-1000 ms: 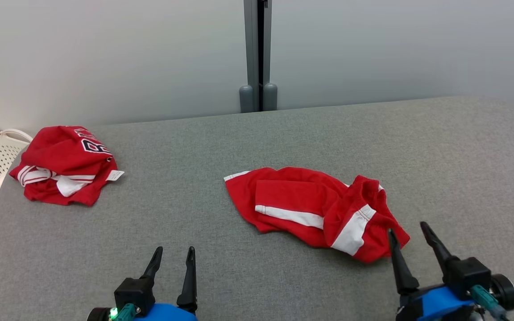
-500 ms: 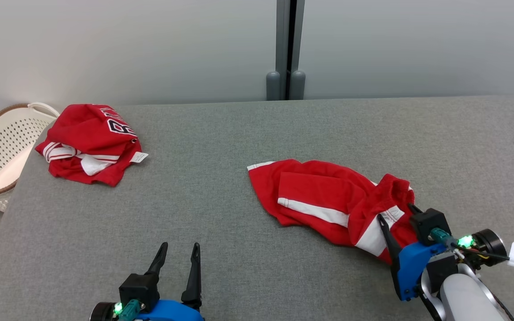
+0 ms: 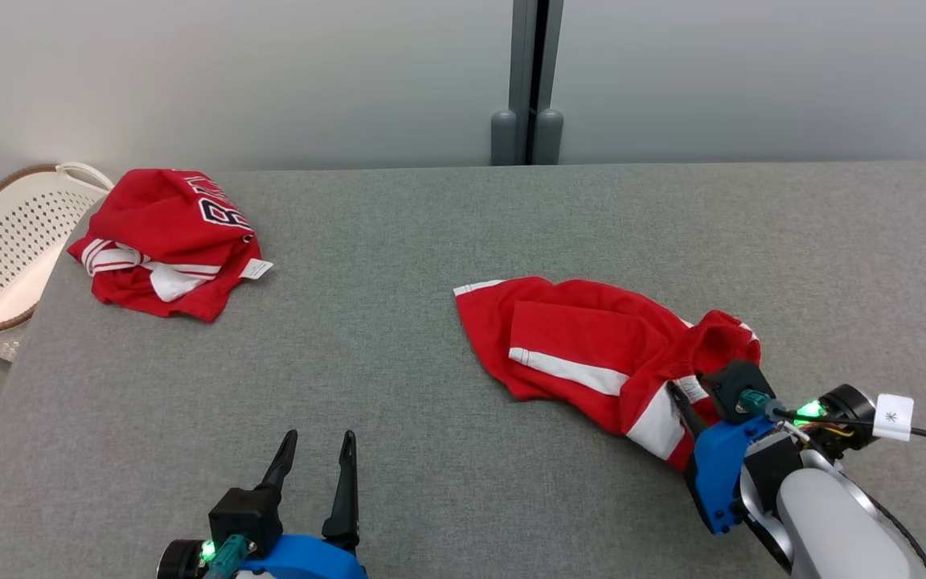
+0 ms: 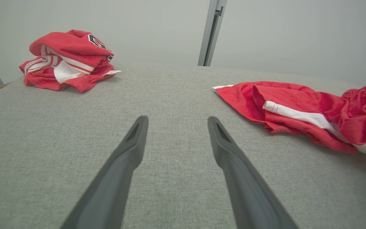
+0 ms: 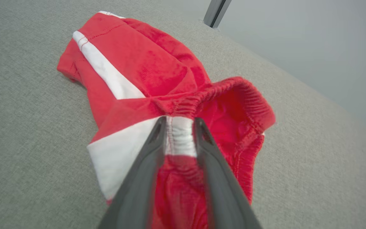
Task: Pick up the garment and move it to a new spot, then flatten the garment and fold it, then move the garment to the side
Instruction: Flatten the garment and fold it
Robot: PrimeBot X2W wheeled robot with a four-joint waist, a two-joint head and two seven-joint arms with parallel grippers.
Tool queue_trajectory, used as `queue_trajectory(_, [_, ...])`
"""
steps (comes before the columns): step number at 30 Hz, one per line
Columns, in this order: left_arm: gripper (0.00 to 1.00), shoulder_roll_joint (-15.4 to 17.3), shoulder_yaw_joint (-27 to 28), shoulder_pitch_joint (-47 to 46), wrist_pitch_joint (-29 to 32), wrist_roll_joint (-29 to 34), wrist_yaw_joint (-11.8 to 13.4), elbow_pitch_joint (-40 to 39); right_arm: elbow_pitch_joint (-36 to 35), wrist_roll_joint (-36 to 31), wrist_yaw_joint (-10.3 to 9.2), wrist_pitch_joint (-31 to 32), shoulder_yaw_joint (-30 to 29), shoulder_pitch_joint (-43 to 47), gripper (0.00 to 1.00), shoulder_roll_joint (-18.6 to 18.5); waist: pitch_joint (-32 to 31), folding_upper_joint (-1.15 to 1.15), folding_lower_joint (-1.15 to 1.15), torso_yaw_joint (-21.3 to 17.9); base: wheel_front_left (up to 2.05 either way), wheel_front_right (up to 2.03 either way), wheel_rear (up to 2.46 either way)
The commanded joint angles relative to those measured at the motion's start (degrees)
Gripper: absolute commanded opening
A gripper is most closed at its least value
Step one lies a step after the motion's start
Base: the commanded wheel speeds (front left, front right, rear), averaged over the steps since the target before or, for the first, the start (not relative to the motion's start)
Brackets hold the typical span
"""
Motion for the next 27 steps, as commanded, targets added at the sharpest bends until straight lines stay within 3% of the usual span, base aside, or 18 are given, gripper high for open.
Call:
queue_trajectory(1, [1.00,0.0,0.1,-0.9,-0.3,0.5,-0.2,0.0,0.0,0.6,0.01,0.3,0.6,-1.1,0.14,-0.6,0.1,-0.01,0.00,-0.2,0.00,0.00,0.00])
queue_trajectory(2, [1.00,-0.1,0.1,-0.9,-0.3,0.6,-0.3,0.0,-0.1,1.0,0.01,0.3,1.1,-1.4,0.04,-0.8,0.2,-0.01,0.00,-0.3,0.00,0.00,0.00])
queue_trajectory(3, [1.00,-0.1,0.0,-0.9,-0.3,0.6,-0.5,0.1,-0.3,1.3,0.01,0.3,1.5,-1.6,0.00,-1.0,0.2,-0.01,0.00,-0.5,0.00,0.00,0.00])
queue_trajectory(7, [1.00,-0.2,-0.9,-1.8,-0.3,1.0,-1.1,0.5,-1.8,2.6,0.01,0.2,2.1,-1.5,0.00,-1.5,0.6,-0.01,0.00,-1.5,0.00,0.00,0.00])
queue_trajectory(14, [1.00,-0.4,-6.4,-8.4,0.3,0.5,-4.4,4.4,-5.8,3.6,0.01,-0.6,0.6,1.0,0.00,-1.8,1.9,-0.01,0.00,-4.1,0.00,0.00,0.00])
queue_trajectory(22, [1.00,-0.4,-15.2,-20.1,6.9,-5.8,-6.4,13.4,-8.6,3.1,0.01,-2.0,-0.1,2.8,0.00,0.3,4.6,-0.01,0.00,-8.7,0.00,0.00,0.00])
queue_trajectory(27, [1.00,-0.4,-17.2,-25.4,9.0,-8.9,-6.6,20.0,-8.6,3.0,0.01,-3.2,0.4,1.6,0.00,1.6,6.3,-0.01,0.00,-11.4,0.00,0.00,0.00])
